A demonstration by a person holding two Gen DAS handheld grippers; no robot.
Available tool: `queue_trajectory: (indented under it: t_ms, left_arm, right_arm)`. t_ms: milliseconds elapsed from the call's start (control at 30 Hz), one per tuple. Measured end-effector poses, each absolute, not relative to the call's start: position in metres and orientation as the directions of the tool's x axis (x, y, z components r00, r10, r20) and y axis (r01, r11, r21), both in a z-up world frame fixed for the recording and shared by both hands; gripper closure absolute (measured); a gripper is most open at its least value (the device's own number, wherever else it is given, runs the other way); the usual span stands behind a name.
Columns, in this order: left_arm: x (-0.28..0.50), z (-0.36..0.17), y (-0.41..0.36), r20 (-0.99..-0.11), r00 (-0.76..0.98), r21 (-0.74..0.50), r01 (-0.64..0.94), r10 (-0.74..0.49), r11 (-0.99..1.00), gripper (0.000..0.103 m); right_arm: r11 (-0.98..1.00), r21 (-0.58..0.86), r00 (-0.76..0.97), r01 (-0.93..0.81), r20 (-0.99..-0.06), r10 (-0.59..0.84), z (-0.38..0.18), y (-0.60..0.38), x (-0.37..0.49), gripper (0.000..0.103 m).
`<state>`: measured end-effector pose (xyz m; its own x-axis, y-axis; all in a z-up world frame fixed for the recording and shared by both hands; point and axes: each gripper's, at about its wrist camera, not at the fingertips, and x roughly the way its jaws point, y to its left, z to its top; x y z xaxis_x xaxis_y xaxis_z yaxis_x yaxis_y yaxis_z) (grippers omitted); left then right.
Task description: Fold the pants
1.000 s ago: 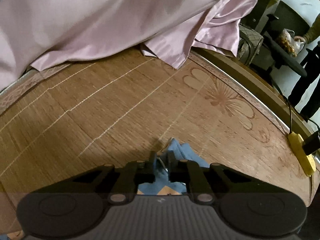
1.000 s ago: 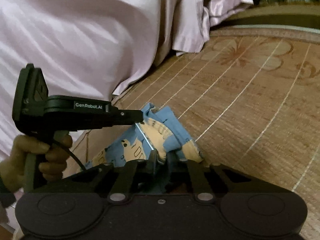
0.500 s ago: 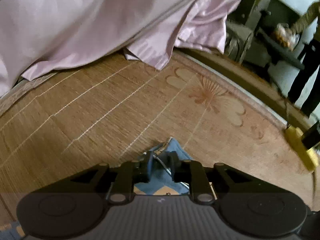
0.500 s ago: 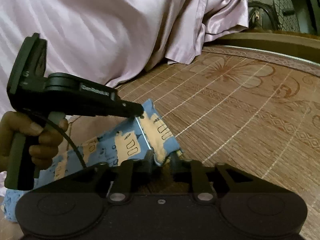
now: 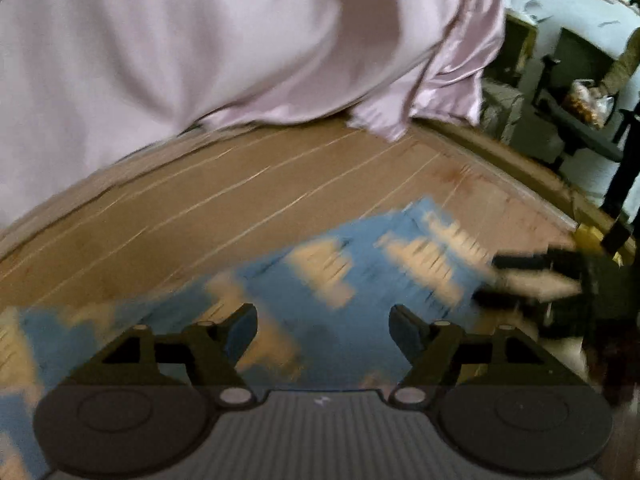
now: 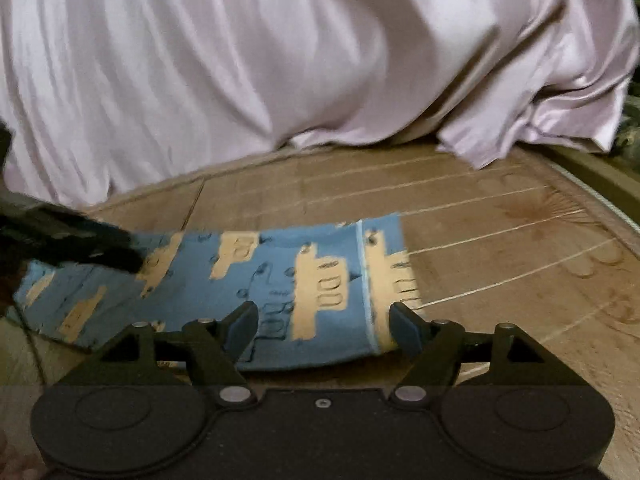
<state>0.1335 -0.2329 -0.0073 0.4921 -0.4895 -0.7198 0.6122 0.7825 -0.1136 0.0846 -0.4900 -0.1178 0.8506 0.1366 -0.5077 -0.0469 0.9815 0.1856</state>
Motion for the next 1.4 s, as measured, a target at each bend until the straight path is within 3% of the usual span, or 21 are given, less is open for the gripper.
queue_trajectory:
  t_ms: [133, 300, 467, 600, 733, 867, 1067, 1233, 1400]
  left_arm:
    - [0.128, -0.011, -0.166, -0.768, 0.493, -0.111, 0.528, -0.41, 0.842, 0.024]
    - [0.121, -0.021, -0.096, -0.797, 0.497, -0.107, 0.445, -0.345, 0.889, 0.024]
    - [0.109, -0.029, -0.05, -0.79, 0.519, -0.093, 0.424, -0.326, 0.901, 0.022]
    - [0.092, -0.029, -0.031, -0.783, 0.56, -0.015, 0.416, -0.269, 0.909, 0.02]
    - [0.08, -0.032, -0.002, -0.764, 0.609, -0.031, 0.295, -0.212, 0.955, 0.017]
    - [0.083, -0.028, 0.01, -0.768, 0.601, -0.045, 0.294, -0.221, 0.955, 0.016]
    - [0.082, -0.031, 0.018, -0.811, 0.577, 0.048, 0.232, -0.098, 0.972, 0.005]
    - [0.08, -0.021, 0.052, -0.82, 0.564, -0.048, 0.099, -0.096, 0.994, 0.004]
    - [0.088, -0.007, 0.062, -0.755, 0.64, -0.114, 0.084, -0.142, 0.99, 0.004]
  right_arm:
    - [0.98, 0.199, 0.814, -0.008, -0.567, 0.122, -0.123, -0.494, 0.1, 0.029]
    - [0.998, 0.063, 0.788, -0.008, -0.614, 0.045, -0.116, -0.48, 0.102, 0.029]
    - [0.99, 0.027, 0.756, 0.139, -0.649, -0.088, -0.116, -0.485, 0.101, 0.02]
    - [0.99, -0.004, 0.774, 0.138, -0.624, -0.111, -0.106, -0.473, 0.098, 0.019]
    - [0.999, -0.002, 0.79, 0.036, -0.612, -0.03, -0.102, -0.442, 0.109, 0.015]
    - [0.999, -0.008, 0.773, -0.037, -0.634, 0.023, -0.11, -0.417, 0.122, 0.014]
    - [0.999, -0.003, 0.745, 0.036, -0.666, -0.029, -0.125, -0.429, 0.128, 0.007]
    - [0.999, -0.032, 0.775, 0.018, -0.631, -0.034, -0.113, -0.423, 0.129, 0.007]
    - [0.976, -0.029, 0.809, -0.214, -0.565, 0.161, -0.085, -0.378, 0.155, 0.003]
